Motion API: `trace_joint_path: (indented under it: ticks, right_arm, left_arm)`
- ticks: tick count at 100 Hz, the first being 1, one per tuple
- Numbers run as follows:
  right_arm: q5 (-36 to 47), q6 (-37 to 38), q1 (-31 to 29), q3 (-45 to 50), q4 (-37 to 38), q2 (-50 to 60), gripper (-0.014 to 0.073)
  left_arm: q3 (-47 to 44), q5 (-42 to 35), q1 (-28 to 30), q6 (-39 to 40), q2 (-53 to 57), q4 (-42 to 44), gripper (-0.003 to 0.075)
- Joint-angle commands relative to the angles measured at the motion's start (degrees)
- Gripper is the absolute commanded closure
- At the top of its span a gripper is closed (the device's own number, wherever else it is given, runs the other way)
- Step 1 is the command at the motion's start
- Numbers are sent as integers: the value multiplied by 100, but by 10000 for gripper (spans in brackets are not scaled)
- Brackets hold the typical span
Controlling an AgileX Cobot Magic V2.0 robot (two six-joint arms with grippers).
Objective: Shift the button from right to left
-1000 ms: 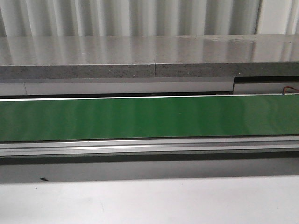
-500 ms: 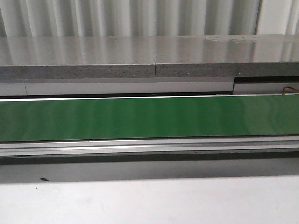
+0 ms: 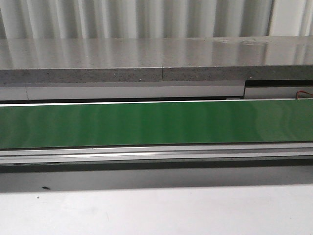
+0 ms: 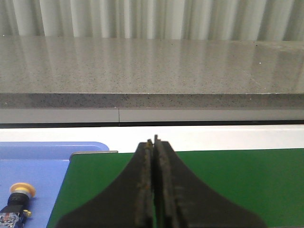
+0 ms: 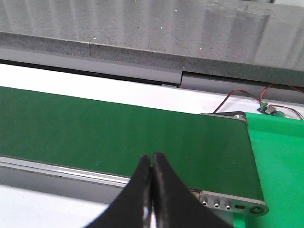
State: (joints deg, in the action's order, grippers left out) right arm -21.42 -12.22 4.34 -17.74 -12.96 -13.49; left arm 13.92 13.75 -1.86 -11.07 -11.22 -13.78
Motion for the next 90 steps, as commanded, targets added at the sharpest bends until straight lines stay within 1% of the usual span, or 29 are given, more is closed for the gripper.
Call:
trace_joint_path:
  ticks: [1, 11, 18, 24, 29, 32, 37, 43, 55, 63, 68, 73, 90]
  right_arm:
    - [454, -45, 7, -154, -58, -51, 654]
    - [454, -45, 7, -154, -58, -51, 654]
    - [454, -45, 7, -154, -58, -51, 654]
    - [454, -45, 7, -154, -58, -51, 654]
    - [454, -45, 7, -154, -58, -51, 654]
    - [454, -45, 7, -154, -58, -51, 654]
    - [454, -45, 7, -154, -58, -51, 654]
    - [454, -45, 7, -154, -58, -51, 654]
    - [454, -45, 7, -154, -58, -51, 654]
    - [454, -45, 7, -154, -58, -51, 654]
    - [454, -45, 7, -154, -58, -51, 654]
    - [454, -45, 7, -154, -58, -51, 654]
    - [456, -45, 7, -154, -58, -59, 654]
  left_arm:
    - [10, -456, -57, 20, 138, -18, 741]
    - [-157, -468, -57, 20, 379, 25, 741]
    - [-313, -609, -57, 20, 482, 43, 741]
    - [-468, -756, -57, 116, 555, 413, 741]
    - [-576, -837, -57, 608, 648, 929, 741]
    - [-646, -886, -57, 1107, 717, 1230, 741]
    - [-807, -967, -57, 1449, 794, 1623, 741]
    - [-971, -1023, -57, 1375, 860, 1739, 741]
    - [-1367, -1063, -57, 943, 919, 1698, 741]
    - [-1650, -1122, -57, 931, 1029, 1673, 741]
    - [-1634, -670, -57, 931, 1199, 1629, 741]
    - [-1634, -529, -57, 931, 1364, 1629, 741]
    - [-1634, -450, -25, 931, 1328, 1645, 741]
